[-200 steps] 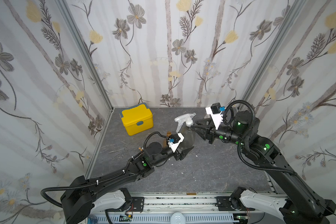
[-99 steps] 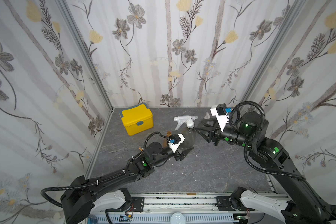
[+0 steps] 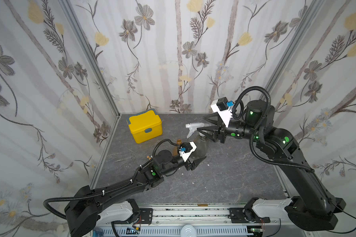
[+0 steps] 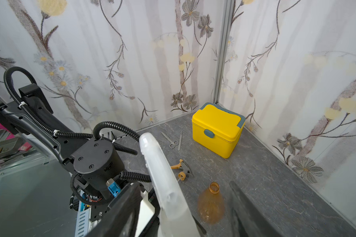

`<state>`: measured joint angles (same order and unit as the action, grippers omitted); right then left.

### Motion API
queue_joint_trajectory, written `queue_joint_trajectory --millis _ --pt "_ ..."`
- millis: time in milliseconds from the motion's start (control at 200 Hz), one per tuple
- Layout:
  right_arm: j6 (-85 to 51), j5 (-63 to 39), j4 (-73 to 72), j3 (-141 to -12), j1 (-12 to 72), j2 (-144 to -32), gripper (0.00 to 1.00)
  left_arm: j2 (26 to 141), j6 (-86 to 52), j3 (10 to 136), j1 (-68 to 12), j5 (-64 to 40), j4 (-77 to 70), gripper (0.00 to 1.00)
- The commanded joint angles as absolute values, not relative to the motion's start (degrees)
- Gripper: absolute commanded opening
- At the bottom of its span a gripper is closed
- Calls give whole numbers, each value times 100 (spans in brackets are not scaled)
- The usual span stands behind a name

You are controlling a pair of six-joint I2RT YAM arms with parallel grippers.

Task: Attach spray nozzles to spray bottles
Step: Screw the spray nozzle on the spray bottle.

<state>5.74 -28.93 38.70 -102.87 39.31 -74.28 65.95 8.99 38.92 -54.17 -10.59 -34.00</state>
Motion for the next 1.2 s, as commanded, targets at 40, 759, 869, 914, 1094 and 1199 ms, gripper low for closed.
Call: queue_joint_trajectory --millis 40,759,869,914,1094,1199 --pt "906 -3427 4180 -10367 3937 -7568 52 6575 936 3964 -5414 -1090 -3463 70" --pt "-31 -2874 1829 -8411 3868 -6320 19 6487 708 3879 -5414 -1121 -3705 70" --pt "-189 -2941 1483 -8110 3842 -6251 18 6495 689 3880 -5423 -1176 -3713 70" --pt "-232 -2906 1413 -8055 3826 -6258 17 6508 687 3876 -5435 -1194 -3707 70" --pt "-301 -2887 1276 -8058 3760 -6335 16 6495 721 3879 -5449 -1172 -3695 70" --pt "-316 -2921 1273 -7982 3692 -6330 15 6478 723 3877 -5458 -1152 -3698 70"
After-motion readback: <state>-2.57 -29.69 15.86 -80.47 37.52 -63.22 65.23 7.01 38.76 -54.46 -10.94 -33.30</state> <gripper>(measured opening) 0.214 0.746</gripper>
